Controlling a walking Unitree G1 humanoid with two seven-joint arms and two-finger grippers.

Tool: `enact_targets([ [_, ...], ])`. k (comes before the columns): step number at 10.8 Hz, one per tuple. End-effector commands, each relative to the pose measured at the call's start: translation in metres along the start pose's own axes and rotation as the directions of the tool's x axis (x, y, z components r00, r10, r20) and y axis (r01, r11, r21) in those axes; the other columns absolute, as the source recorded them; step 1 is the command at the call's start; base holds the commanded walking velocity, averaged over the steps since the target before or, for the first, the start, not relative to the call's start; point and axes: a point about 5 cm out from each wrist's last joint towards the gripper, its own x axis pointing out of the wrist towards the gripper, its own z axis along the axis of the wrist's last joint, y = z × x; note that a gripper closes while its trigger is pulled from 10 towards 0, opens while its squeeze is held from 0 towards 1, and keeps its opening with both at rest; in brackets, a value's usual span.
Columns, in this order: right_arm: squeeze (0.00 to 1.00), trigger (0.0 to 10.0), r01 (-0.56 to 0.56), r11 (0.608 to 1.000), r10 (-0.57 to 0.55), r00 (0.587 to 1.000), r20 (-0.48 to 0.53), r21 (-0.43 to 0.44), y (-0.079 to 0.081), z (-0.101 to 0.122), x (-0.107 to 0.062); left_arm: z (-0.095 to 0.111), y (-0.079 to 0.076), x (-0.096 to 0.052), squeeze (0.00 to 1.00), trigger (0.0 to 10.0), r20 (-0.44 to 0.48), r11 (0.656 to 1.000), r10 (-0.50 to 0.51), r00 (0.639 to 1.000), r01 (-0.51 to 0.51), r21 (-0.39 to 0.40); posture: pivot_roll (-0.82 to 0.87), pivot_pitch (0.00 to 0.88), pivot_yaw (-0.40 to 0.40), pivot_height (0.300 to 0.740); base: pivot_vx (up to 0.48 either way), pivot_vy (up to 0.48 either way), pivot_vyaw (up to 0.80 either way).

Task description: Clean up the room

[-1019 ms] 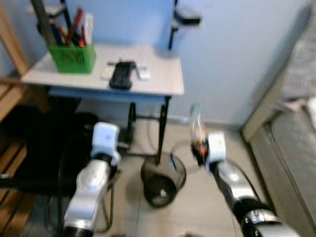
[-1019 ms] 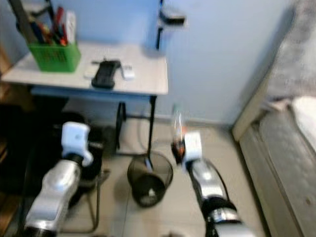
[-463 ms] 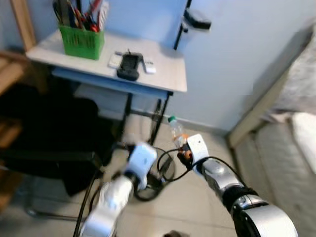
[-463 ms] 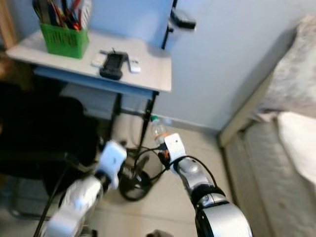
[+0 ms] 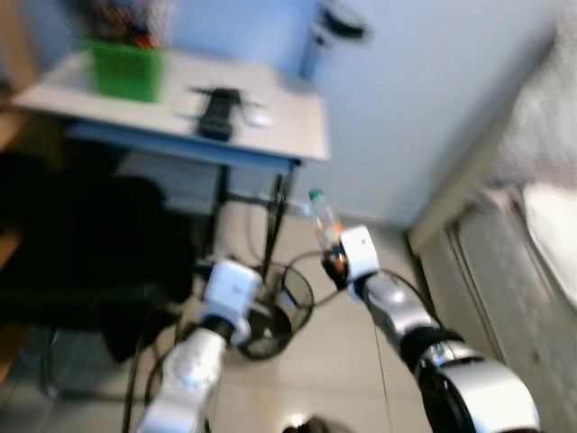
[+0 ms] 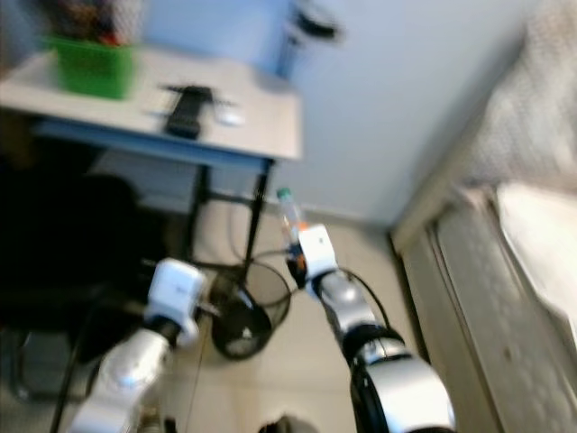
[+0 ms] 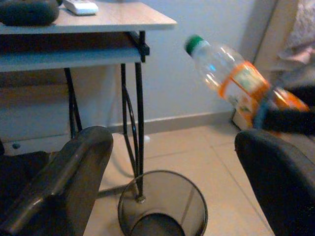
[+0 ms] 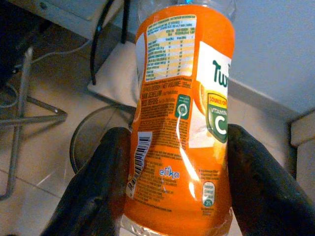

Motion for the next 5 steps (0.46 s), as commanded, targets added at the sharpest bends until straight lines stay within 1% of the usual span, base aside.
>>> enact_targets([
  [1, 0.0, 10.0, 0.001, 0.999, -0.002, 1.0, 0.026, 0.035, 0.001, 0.004, 0.001, 0.007, 0.0, 0.003, 0.0, 10.0, 0.027, 0.999, 0.016, 0.999, -0.015, -0.036, 0.14, 0.0, -0.136, 0.71, 0.319, -0.319, 0.0],
  [2, 0.0, 10.0, -0.002, 0.998, -0.001, 0.999, 0.047, 0.062, 0.005, 0.007, 0.001, 0.009, 0.004, 0.005, 0.0, 10.0, 0.031, 0.999, 0.031, 0.999, -0.03, -0.035, 0.13, 0.0, -0.101, 0.71, 0.345, -0.33, 0.0],
  [3, 0.0, 10.0, 0.017, 0.995, -0.023, 0.998, 0.061, 0.1, 0.007, 0.008, 0.002, 0.01, 0.015, 0.006, 0.0, 10.0, 0.025, 0.997, 0.066, 0.997, -0.065, -0.047, 0.12, 0.0, -0.043, 0.71, 0.382, -0.285, 0.0],
  [4, 0.0, 10.0, 0.038, 0.993, -0.044, 0.997, 0.056, 0.108, 0.007, 0.007, 0.002, 0.009, 0.027, 0.006, 0.0, 10.0, 0.011, 0.994, 0.098, 0.995, -0.097, -0.054, 0.11, 0.0, -0.016, 0.71, 0.405, -0.255, 0.0],
  [5, 0.0, 10.0, 0.049, 0.993, -0.055, 0.997, 0.055, 0.11, 0.004, 0.008, 0.002, 0.007, 0.034, 0.006, 0.0, 10.0, -0.002, 0.99, 0.125, 0.992, -0.125, -0.067, 0.1, 0.0, -0.005, 0.71, 0.431, 0.0, 0.0],
])
